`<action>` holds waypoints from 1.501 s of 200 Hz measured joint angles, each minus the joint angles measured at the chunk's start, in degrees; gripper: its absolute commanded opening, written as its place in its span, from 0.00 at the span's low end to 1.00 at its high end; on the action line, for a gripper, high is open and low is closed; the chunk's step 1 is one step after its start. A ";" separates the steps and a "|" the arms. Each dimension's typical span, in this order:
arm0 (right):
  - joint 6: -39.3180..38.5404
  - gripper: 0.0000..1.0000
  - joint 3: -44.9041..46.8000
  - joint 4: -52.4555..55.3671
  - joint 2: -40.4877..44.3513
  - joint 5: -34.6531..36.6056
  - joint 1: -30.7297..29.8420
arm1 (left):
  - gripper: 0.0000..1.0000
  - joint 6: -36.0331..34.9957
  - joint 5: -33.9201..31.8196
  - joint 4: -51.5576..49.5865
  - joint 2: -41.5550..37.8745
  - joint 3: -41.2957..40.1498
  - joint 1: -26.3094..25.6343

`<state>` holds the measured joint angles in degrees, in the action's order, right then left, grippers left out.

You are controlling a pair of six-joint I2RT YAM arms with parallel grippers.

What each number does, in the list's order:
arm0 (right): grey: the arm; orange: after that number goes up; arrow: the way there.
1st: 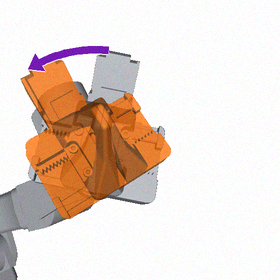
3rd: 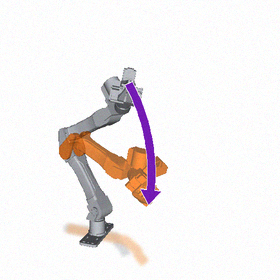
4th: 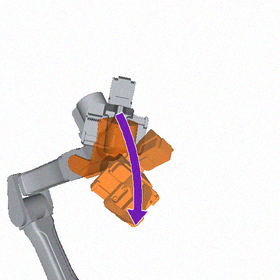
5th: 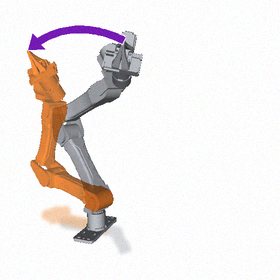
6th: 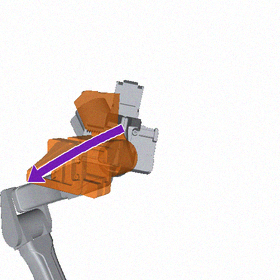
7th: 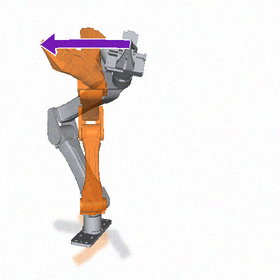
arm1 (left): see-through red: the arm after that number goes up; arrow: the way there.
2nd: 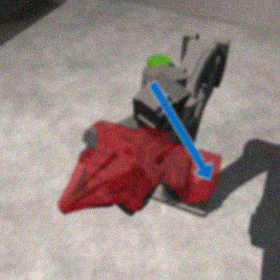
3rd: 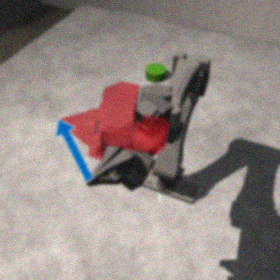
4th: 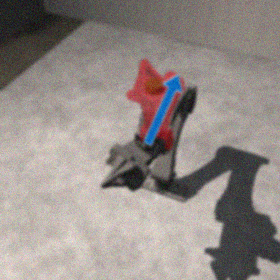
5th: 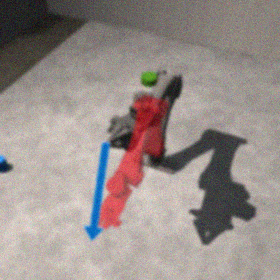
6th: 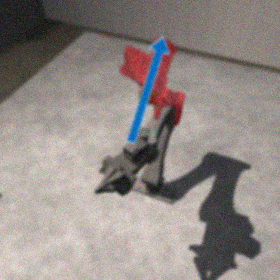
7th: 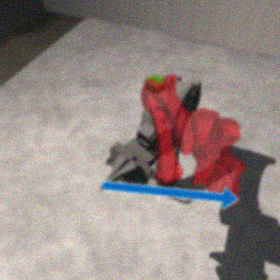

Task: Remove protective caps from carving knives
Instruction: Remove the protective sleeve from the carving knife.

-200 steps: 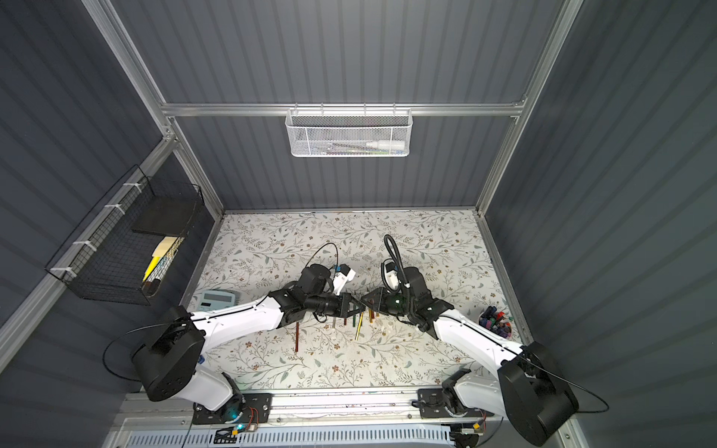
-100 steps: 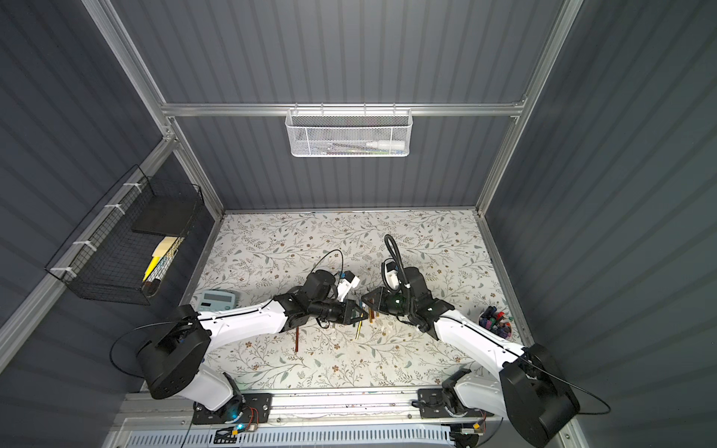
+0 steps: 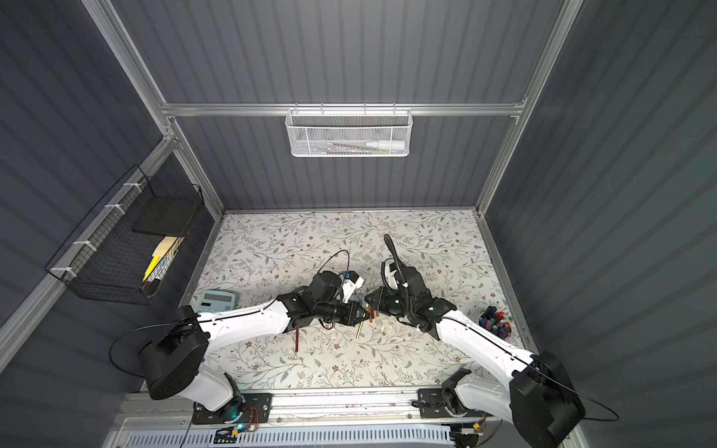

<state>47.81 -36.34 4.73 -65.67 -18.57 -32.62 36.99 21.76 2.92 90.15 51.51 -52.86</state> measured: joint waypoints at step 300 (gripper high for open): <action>-3.56 0.03 3.23 -0.09 9.40 2.67 2.19 | 0.00 -2.36 1.57 5.11 0.92 0.94 -1.81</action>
<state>44.25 -33.10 4.64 -56.27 -15.90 -30.44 34.63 23.33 8.03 91.07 52.45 -54.68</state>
